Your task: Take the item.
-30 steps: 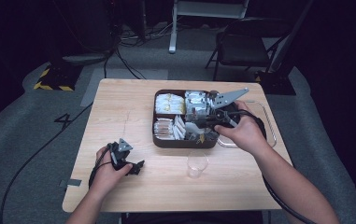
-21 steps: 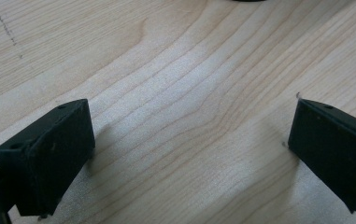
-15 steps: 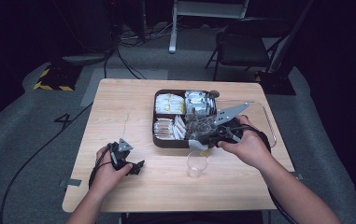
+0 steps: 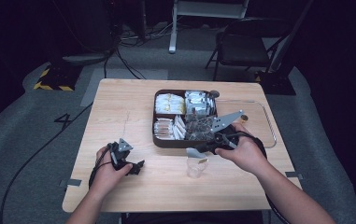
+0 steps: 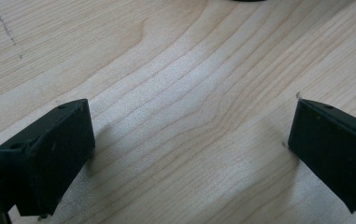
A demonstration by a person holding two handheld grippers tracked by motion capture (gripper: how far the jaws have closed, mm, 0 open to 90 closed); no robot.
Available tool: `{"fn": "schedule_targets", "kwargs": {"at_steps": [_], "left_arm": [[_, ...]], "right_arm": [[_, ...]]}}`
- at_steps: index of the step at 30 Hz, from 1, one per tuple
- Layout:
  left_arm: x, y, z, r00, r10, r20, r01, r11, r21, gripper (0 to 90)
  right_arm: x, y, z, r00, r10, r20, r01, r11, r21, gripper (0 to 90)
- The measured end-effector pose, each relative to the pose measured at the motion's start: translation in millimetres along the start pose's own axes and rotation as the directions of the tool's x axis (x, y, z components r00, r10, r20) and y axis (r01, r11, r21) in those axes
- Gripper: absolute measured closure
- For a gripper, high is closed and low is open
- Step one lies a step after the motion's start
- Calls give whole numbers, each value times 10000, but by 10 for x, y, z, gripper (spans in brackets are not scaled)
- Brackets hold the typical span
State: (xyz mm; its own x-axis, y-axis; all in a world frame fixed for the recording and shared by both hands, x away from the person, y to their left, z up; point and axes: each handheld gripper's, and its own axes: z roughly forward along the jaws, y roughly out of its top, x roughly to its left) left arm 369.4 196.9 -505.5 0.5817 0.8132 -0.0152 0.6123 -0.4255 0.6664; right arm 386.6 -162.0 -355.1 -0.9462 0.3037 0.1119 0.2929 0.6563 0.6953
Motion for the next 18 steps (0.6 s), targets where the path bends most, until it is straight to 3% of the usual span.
{"fn": "schedule_targets", "kwargs": {"at_steps": [10, 18], "left_arm": [[1, 0, -1, 10000, 17, 0, -17, 10000, 11, 7], [1, 0, -1, 10000, 20, -1, -20, 10000, 15, 7]], "right_arm": [[-12, -102, 131, 9999, 55, 125, -64, 9972, 751, 900], [-16, -162, 293, 9999, 95, 88, -107, 9891, 1468, 900]]}}
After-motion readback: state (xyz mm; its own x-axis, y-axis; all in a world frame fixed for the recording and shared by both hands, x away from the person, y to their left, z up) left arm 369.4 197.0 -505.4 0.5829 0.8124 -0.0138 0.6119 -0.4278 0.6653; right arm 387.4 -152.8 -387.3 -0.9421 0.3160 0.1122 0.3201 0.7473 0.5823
